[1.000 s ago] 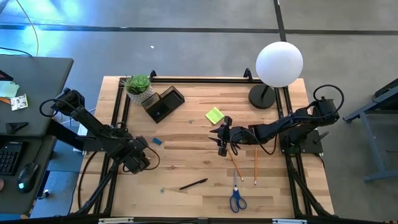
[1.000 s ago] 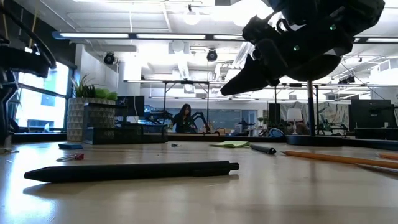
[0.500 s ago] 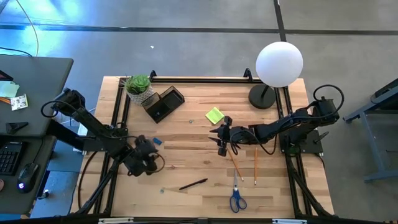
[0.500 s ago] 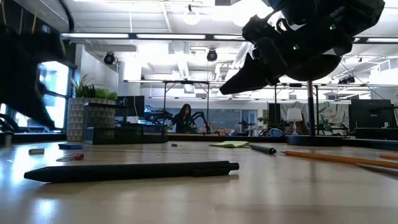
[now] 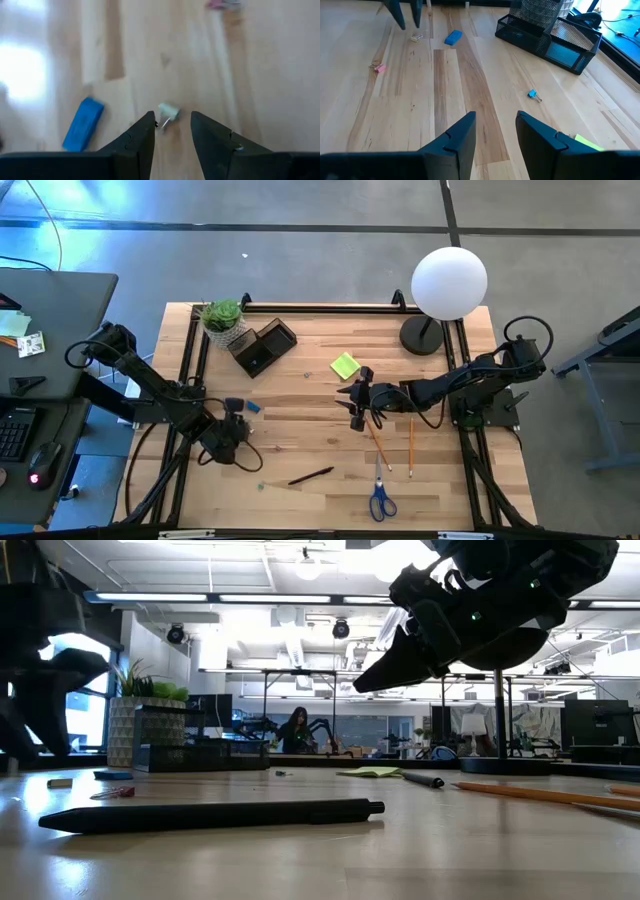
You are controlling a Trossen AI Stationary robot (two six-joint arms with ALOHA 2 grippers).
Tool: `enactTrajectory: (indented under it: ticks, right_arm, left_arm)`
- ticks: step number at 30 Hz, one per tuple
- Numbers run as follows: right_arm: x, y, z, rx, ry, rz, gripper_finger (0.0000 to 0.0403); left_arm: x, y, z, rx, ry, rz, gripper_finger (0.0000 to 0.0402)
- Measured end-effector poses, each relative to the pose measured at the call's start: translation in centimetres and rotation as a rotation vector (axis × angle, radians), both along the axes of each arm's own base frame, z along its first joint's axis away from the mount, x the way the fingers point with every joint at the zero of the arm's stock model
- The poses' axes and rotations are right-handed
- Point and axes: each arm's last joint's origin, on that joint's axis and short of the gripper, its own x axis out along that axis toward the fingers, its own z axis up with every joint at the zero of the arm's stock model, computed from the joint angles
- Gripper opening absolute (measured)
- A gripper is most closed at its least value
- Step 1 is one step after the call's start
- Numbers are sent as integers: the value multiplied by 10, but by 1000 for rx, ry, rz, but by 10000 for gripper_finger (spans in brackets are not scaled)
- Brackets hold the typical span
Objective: Pick and place office supplies into organizer
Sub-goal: Put the yellow binder clip into the desk organizer
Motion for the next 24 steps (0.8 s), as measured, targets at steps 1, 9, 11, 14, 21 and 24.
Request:
enactTrajectory:
  ticks: [1, 9, 11, 14, 21, 24]
  right_arm:
    - [0, 0, 0, -1, 1, 1, 134]
    - [0, 0, -1, -4, 11, 0, 134]
    - [0, 0, -1, -5, 11, 1, 134]
    - [0, 0, -1, -5, 12, 1, 134]
    - [-1, 0, -2, -7, 30, 1, 134]
    - [-1, 0, -2, -7, 29, 1, 134]
  left_arm:
    - [1, -1, -1, 5, -6, -36, 115]
    - [6, 7, -2, 18, 17, -100, 115]
    - [10, 13, -2, -16, 41, -92, 115]
    - [16, 22, -3, -50, 64, -98, 115]
    - [19, 34, -4, -125, 119, -140, 115]
    - [20, 35, -5, -111, 123, -166, 115]
